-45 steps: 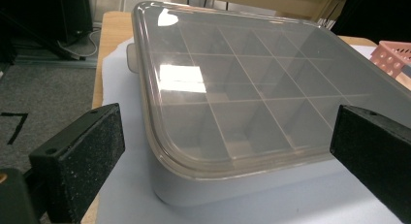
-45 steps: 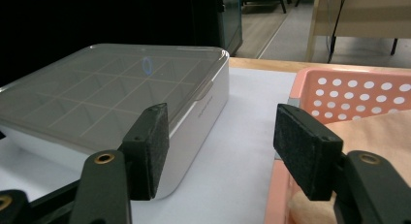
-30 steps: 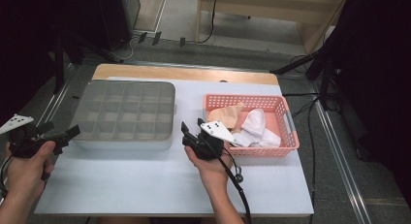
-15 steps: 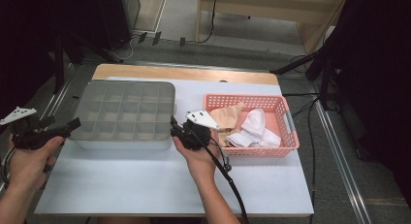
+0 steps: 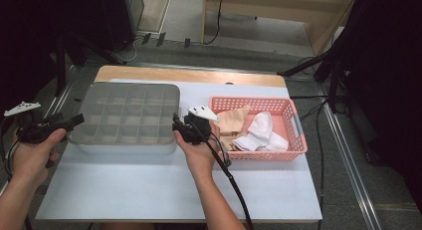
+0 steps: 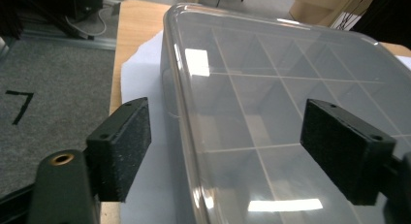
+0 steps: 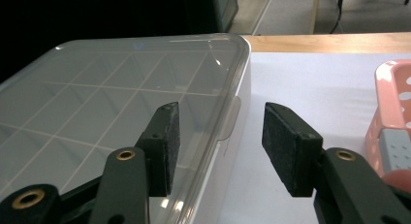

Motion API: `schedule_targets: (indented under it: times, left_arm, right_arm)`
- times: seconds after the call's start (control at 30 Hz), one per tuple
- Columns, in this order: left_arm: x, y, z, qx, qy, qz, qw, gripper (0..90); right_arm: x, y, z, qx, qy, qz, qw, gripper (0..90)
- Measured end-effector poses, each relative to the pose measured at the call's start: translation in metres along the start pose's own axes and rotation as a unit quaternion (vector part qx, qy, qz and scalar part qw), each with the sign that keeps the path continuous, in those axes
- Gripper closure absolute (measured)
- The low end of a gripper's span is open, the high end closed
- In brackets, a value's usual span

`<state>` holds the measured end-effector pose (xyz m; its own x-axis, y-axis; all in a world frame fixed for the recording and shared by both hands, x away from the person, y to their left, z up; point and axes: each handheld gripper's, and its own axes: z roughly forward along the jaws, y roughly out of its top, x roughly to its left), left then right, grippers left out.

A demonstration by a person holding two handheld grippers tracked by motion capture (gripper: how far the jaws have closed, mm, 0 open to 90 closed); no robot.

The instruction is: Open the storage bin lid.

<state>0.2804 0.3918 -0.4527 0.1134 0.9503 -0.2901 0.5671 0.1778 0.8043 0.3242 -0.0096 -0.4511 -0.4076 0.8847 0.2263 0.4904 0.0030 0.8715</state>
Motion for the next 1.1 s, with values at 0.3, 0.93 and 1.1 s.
schedule_targets:
  times: [0.3,0.93,1.1]
  left_arm:
    - [0.015,0.004,0.018,0.010,-0.017,-0.034,0.9992,28.7]
    - [0.028,0.010,0.041,0.025,-0.051,-0.094,0.9939,44.4]
    - [0.027,0.009,0.045,0.039,-0.055,-0.095,0.9932,47.3]
  right_arm:
    - [0.000,0.002,0.023,0.033,-0.011,0.019,0.9992,46.8]
    - [0.002,-0.002,0.049,0.054,0.014,0.076,0.9955,42.4]
    - [0.001,-0.004,0.054,0.062,0.030,0.115,0.9910,40.1]
